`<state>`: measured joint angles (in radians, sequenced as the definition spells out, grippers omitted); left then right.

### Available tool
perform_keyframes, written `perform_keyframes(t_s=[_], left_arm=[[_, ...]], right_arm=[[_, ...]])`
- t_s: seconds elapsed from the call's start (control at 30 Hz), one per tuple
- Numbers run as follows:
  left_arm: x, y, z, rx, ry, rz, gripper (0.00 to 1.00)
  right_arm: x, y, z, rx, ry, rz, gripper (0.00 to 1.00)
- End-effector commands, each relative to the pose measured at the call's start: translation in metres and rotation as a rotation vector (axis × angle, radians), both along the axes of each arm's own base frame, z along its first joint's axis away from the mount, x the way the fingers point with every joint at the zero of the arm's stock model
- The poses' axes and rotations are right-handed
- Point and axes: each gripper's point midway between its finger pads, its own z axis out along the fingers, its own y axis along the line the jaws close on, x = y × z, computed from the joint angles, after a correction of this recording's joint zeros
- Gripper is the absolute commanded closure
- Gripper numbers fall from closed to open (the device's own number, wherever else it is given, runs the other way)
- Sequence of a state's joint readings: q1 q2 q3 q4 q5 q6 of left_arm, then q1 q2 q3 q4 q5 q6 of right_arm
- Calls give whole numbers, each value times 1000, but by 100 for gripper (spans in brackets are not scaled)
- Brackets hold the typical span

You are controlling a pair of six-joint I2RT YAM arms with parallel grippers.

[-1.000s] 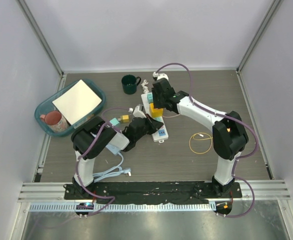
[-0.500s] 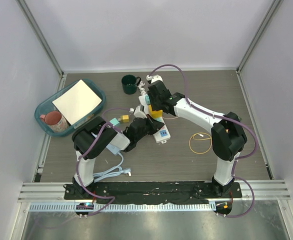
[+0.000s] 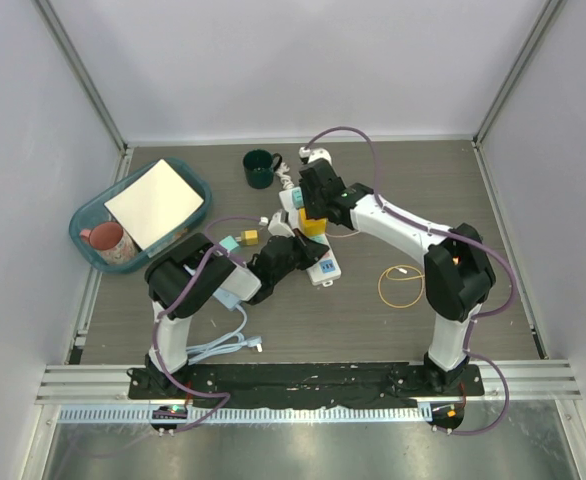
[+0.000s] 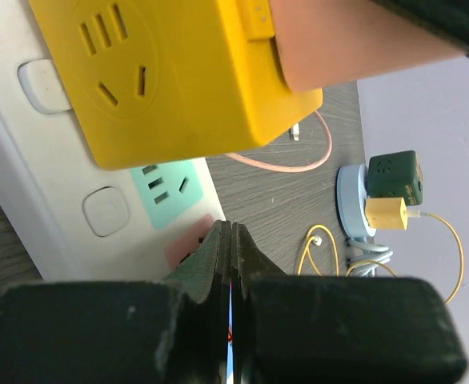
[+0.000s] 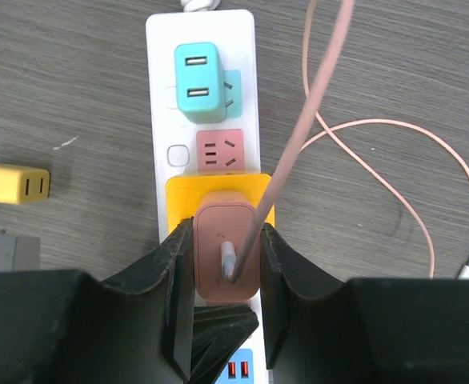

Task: Pull the plug off the socket

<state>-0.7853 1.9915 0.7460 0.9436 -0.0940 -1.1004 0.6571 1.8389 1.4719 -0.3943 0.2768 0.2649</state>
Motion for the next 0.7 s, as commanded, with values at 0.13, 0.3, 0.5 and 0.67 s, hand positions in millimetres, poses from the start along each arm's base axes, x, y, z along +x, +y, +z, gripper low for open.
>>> perform_keyframes(t_s=[0.13,0.3,0.5,0.67], left_arm=[[-65,83,-150,480,359,18,100],[-68,85,-152,487,367,19,100],[-61,70,-109,398,328,-36,98],[-47,59,-19,307,222,-90,76]], right_arm=[[-8,19,70,-37,-203,26,99],[-6,21,72,78,-170,33,99],[-6,16,51,63,-132,31,99],[-6,13,43,62,-126,26,99]])
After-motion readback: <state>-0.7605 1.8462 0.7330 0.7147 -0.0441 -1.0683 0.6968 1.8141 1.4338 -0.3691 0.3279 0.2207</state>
